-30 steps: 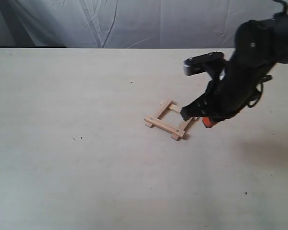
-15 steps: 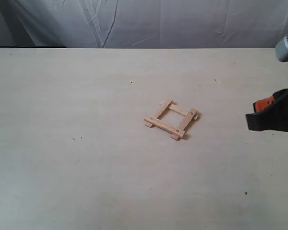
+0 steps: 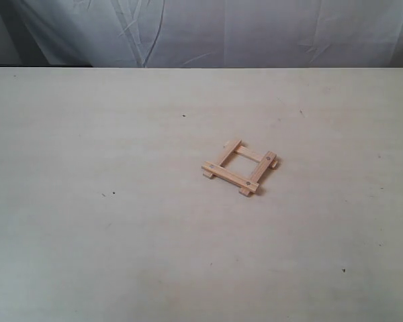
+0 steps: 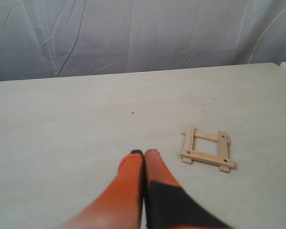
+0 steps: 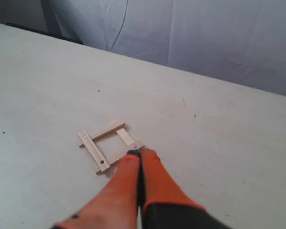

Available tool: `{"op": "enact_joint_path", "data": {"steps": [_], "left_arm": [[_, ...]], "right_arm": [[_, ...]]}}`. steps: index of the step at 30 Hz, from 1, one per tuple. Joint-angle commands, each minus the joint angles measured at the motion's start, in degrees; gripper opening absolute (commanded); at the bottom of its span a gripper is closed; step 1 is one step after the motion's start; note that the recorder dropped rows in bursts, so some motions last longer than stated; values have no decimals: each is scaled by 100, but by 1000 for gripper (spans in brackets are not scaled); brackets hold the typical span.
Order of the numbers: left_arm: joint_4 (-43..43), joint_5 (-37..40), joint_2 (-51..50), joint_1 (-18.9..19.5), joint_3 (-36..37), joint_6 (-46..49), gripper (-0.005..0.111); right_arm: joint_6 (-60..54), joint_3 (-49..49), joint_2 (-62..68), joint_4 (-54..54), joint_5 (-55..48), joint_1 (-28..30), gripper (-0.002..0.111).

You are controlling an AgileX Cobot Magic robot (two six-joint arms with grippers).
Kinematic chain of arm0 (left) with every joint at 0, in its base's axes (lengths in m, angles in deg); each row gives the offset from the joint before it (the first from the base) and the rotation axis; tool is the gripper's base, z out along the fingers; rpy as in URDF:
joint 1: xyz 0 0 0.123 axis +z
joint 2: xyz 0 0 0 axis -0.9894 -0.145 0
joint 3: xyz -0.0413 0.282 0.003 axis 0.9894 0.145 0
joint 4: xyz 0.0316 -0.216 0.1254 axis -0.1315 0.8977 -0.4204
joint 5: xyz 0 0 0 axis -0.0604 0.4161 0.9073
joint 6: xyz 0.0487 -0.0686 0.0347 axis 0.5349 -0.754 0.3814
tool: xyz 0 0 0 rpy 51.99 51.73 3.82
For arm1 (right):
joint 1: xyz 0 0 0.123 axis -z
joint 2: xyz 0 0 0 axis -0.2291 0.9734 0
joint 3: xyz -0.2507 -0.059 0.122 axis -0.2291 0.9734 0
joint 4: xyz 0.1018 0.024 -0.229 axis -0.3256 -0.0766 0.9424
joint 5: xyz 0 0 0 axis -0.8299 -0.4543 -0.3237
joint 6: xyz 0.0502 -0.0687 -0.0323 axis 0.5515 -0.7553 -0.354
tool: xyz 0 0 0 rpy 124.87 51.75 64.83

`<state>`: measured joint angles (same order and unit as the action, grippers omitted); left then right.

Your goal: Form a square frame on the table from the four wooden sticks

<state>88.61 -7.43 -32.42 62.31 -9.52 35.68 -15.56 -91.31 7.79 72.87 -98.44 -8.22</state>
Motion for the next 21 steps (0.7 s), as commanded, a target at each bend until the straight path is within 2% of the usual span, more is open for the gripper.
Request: {"op": "enact_joint_path", "data": {"steps": [1, 9, 17, 21], "left_arm": [[3, -47, 29, 35, 20, -9, 0], [3, -47, 29, 35, 20, -9, 0], [3, -47, 29, 35, 20, -9, 0], [3, -47, 29, 35, 20, -9, 0]], "right_arm": [[-10, 19, -376, 69, -29, 126, -1], [0, 950, -1115, 28, 215, 1106, -1], [2, 2214, -1957, -204, 871, 1479, -1], [2, 2539, -2299, -204, 1220, 1577, -1]]}}
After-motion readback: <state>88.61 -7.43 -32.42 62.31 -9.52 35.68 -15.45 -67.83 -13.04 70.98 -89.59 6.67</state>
